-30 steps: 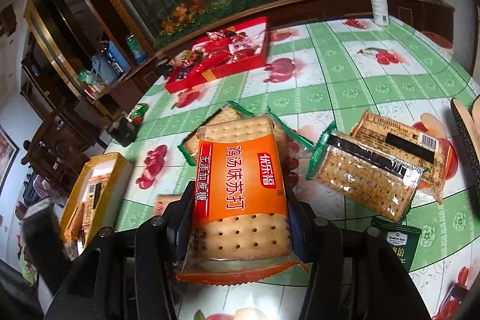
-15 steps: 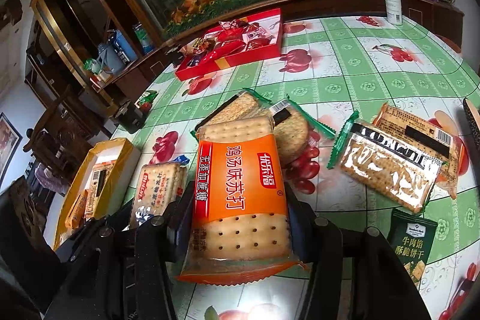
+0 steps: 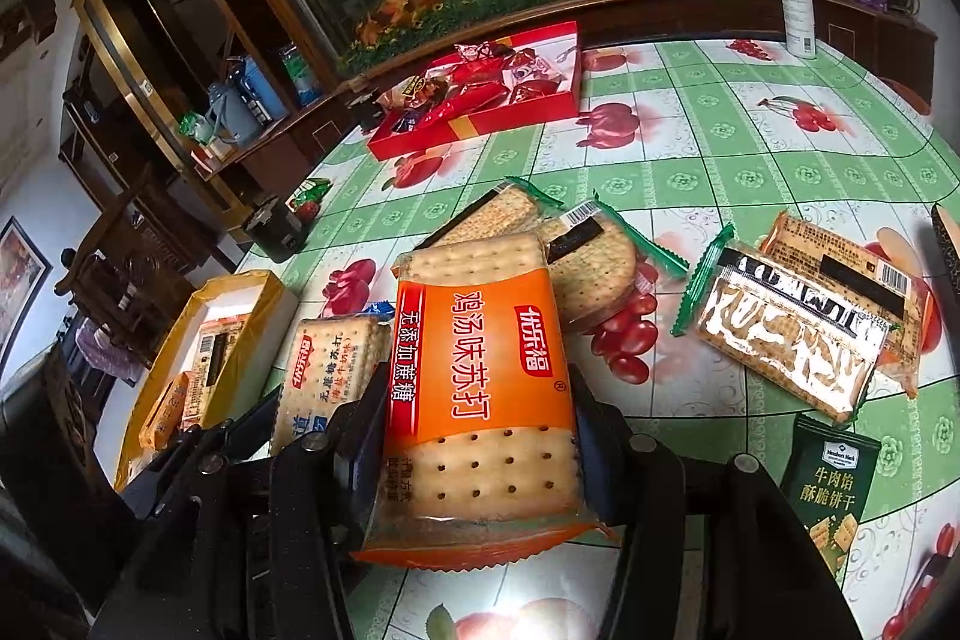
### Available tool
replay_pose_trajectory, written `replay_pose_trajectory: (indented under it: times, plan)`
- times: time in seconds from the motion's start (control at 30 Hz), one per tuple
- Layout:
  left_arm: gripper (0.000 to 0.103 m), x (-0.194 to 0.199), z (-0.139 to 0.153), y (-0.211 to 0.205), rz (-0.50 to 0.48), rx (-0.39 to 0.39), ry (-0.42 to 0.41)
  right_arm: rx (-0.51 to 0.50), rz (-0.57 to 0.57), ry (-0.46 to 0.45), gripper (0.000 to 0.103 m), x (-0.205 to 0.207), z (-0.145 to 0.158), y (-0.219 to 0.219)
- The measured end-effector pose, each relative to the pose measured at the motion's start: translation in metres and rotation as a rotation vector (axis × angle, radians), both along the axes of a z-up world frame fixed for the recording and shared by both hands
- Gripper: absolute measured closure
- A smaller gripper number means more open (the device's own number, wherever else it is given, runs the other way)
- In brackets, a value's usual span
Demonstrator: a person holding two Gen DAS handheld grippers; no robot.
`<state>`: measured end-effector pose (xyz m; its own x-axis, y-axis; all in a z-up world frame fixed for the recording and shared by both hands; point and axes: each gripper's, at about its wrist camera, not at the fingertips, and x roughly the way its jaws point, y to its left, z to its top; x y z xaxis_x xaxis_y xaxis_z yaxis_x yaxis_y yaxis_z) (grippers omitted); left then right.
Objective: Organize snacks
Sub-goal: 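Carry both held packs over the yellow tray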
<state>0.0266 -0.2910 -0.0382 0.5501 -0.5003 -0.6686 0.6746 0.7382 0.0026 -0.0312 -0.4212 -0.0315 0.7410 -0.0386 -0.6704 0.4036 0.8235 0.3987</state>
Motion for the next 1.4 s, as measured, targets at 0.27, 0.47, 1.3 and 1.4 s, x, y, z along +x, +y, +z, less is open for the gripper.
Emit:
replay_pose_trajectory:
  times: [0.27,0.47,1.3,1.4]
  plan:
    - [0.047,0.001,0.000,0.002,-0.006,-0.026,0.022,0.031,-0.001,-0.010,0.045,0.000,-0.002,-0.001]
    - [0.047,-0.002,0.009,0.006,0.005,-0.062,0.011,0.038,-0.024,-0.018,0.045,-0.004,-0.002,-0.006]
    - [0.046,0.013,0.095,0.144,0.099,-0.237,0.017,-0.053,0.048,-0.044,0.045,0.006,0.009,0.061]
    - [0.046,0.029,0.100,0.169,0.139,-0.246,0.018,-0.050,0.121,-0.058,0.045,0.013,0.018,0.089]
